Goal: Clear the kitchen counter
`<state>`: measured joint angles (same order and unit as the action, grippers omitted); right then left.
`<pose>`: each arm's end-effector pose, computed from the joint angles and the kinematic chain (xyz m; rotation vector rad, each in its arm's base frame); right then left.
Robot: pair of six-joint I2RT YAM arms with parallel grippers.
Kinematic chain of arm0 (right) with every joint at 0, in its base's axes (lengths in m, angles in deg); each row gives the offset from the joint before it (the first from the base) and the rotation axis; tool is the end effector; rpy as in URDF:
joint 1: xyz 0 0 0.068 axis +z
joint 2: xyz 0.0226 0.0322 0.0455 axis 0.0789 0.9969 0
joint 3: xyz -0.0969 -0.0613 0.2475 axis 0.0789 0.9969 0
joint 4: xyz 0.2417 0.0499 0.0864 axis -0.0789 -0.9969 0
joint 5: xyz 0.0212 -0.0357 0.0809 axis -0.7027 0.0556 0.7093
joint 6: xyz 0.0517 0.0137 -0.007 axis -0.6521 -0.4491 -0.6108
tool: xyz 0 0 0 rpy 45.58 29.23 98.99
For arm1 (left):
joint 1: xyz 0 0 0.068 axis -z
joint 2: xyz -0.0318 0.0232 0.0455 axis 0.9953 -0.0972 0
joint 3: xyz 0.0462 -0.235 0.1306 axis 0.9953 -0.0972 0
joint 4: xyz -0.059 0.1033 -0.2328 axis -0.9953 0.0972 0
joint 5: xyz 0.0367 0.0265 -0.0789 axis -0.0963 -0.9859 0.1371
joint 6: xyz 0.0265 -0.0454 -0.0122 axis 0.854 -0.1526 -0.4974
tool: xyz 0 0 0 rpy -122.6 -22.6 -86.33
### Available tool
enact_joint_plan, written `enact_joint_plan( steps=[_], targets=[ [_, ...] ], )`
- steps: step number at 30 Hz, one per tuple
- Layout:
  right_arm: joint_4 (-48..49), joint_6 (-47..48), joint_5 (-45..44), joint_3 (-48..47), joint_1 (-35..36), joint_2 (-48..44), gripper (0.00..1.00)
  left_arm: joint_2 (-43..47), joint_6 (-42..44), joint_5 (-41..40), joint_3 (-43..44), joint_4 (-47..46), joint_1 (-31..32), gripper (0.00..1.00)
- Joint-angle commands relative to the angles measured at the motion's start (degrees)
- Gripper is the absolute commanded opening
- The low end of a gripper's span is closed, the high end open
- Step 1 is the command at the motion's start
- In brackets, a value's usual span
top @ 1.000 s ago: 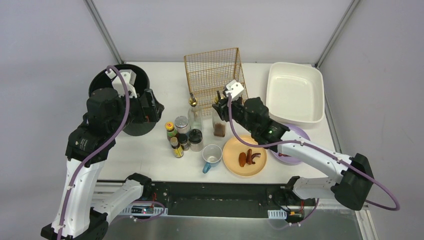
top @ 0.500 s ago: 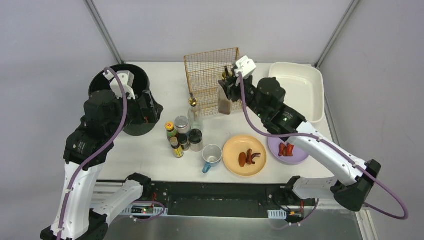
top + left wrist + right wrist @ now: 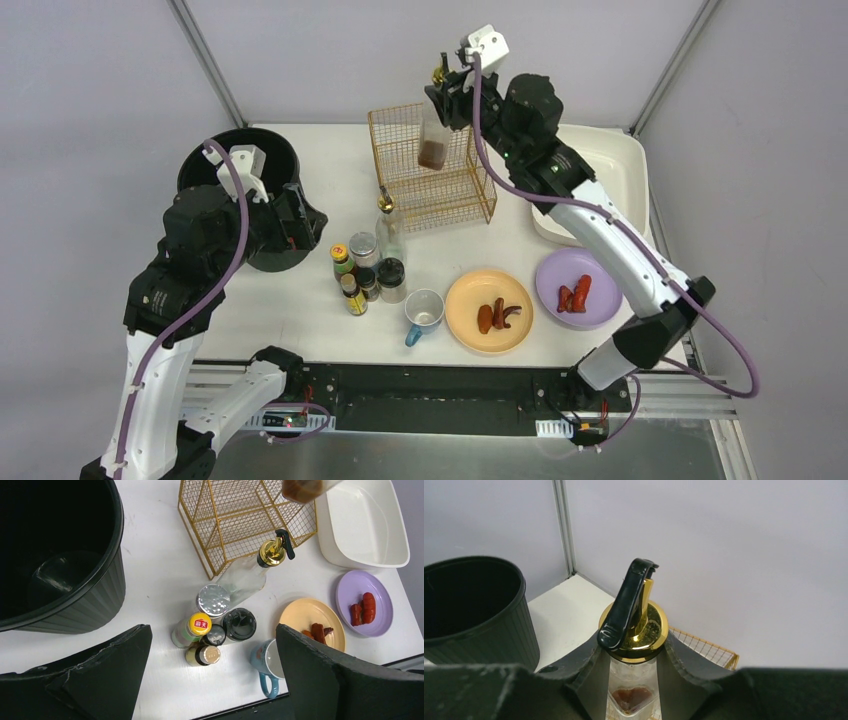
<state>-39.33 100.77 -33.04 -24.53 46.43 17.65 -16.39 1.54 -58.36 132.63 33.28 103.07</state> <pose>0.2540 0.2254 0.5148 -0.6851 1.1744 0.2491 0.1026 -0.0357 0.4652 0.0670 1.8530 -0.4433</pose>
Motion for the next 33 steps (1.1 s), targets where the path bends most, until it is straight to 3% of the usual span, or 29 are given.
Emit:
enact_joint_plan(
  steps=[1,8,14,23,33],
  targets=[
    [5.61,-2.08,5.65,-10.55,-1.73,4.75,0.00,0.21,-0.67,1.12,-0.59,-0.65,-0.37,1.00],
    [9.00,-4.97,10.46,-19.92,-4.53,13.70,0.00,-0.29,-0.86,1.79,-0.42,-0.65,-0.37,1.00],
    [17.78,-7.61,15.77,-24.98,-6.71,21.47,0.00,0.10,-0.19,2.10,-0.21,-0.57,-0.35,0.99],
    [18.10,-10.04,17.98,-38.27,-8.12,32.38,0.00,0.13,0.40,1.55,-0.07,-0.61,-0.37,1.00],
    [19.00,-11.02,16.19,-34.33,-8.20,32.66,0.00,-0.14,0.81,1.47,0.48,-0.63,-0.37,0.99]
  ],
)
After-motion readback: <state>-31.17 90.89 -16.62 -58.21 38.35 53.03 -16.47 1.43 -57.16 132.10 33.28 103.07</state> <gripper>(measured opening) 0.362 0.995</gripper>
